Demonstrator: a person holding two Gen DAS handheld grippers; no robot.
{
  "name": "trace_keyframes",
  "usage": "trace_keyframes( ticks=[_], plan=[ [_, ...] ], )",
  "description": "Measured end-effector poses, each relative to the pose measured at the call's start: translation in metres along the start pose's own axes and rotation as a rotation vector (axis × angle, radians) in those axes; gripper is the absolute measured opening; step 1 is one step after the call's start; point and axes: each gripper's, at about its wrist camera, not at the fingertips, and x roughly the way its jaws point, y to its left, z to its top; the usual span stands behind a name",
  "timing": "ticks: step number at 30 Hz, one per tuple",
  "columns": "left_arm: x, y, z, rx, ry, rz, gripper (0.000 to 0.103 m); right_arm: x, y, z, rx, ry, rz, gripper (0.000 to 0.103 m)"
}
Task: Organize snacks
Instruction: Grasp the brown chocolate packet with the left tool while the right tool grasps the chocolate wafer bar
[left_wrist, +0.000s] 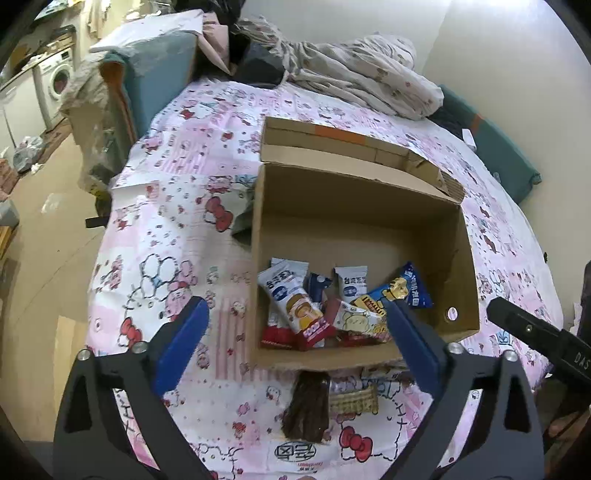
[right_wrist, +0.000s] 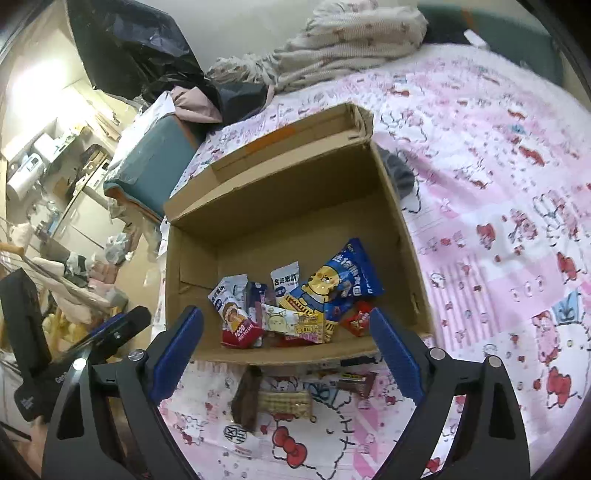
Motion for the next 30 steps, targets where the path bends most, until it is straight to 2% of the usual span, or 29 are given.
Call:
trace_keyframes(
  ticks=[7,11,15,18,21,26,30],
  plan=[
    [-0.017,0.007,-0.017,0.000,-0.023,0.028,0.098,-0.007,-0.002,-0.020,0.025,0.041,-0.001,0.094],
    [-0.014,0.013,-0.029,-0.026,0.022,0.023,0.098,-0.008,-0.001,-0.036,0.027,0.071,0.003,0.094],
    [-0.007,0.014,-0.042,-0.017,0.082,0.019,0.098,-0.003,-0.008,-0.052,0.081,0.121,0.024,0.094],
    [0.000,0.016,-0.052,-0.020,0.113,0.061,0.098,0.005,-0.017,-0.064,0.119,0.156,-0.027,0.094],
    [0.007,0.021,-0.058,-0.036,0.143,0.085,0.098,0.016,-0.026,-0.071,0.164,0.205,-0.035,0.094],
    [0.015,0.031,-0.063,-0.078,0.175,0.119,0.098,0.019,-0.036,-0.073,0.219,0.212,-0.048,0.094],
    [0.023,0.035,-0.065,-0.074,0.215,0.126,0.098,0.019,-0.042,-0.071,0.257,0.212,-0.046,0.094]
  ],
)
